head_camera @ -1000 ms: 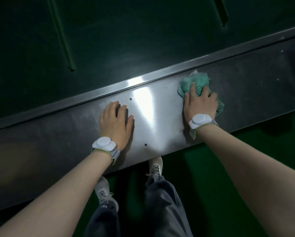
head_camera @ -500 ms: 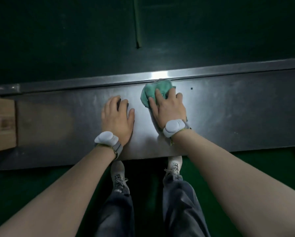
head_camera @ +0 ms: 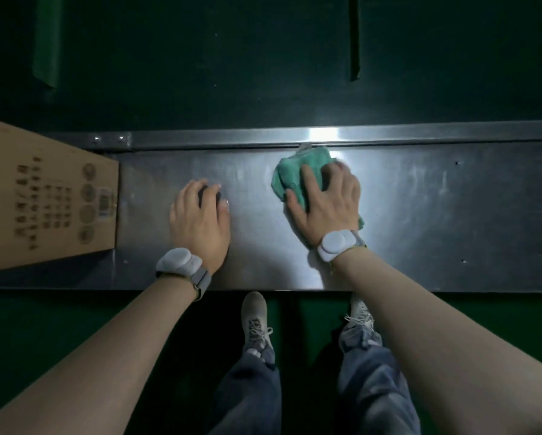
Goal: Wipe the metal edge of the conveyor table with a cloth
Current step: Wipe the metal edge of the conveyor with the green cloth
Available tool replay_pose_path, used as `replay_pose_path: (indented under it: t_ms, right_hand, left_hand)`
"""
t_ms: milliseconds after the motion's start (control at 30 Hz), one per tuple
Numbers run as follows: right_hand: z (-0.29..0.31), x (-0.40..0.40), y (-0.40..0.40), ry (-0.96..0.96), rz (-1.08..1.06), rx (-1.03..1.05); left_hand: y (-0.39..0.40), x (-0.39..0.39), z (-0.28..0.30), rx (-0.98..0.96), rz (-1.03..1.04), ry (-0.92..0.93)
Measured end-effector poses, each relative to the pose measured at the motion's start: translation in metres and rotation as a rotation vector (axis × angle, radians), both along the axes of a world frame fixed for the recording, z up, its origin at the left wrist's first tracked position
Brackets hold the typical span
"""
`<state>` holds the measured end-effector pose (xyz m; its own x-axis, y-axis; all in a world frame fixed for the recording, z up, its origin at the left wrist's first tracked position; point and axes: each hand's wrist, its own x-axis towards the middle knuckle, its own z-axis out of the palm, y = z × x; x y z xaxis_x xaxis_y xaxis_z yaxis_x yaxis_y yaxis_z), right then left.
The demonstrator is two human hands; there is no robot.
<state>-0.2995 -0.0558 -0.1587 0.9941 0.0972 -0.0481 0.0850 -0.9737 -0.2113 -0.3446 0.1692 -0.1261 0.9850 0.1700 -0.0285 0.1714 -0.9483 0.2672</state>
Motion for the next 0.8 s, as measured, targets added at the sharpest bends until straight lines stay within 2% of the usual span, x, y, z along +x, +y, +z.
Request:
replay_pose_path:
  t_ms: [167, 367, 600, 700, 800]
  right_hand:
    - [-0.011, 0.002, 0.038, 0.009, 0.015, -0.025]
    - [-0.006, -0.007, 0.157, 0.063, 0.002, 0.02]
    - [-0.007, -0.01, 0.265, 0.184, 0.2, 0.077]
    - [-0.007, -0.014, 0.279, 0.208, 0.281, 0.079]
    - [-0.008, -0.03, 0.266, 0.238, 0.41, 0.087]
  left_hand:
    - [0.052, -0.005, -0.008, -0.002, -0.013, -0.03]
    - [0.103, -0.021, -0.014, -0.016, 0.113, -0.134]
    - [0.139, -0.045, -0.028, -0.162, 0.227, -0.269]
    - [0.142, -0.043, -0.03, -0.187, 0.192, -0.392]
    - [0.135, -0.04, -0.03, -0.196, 0.177, -0.433]
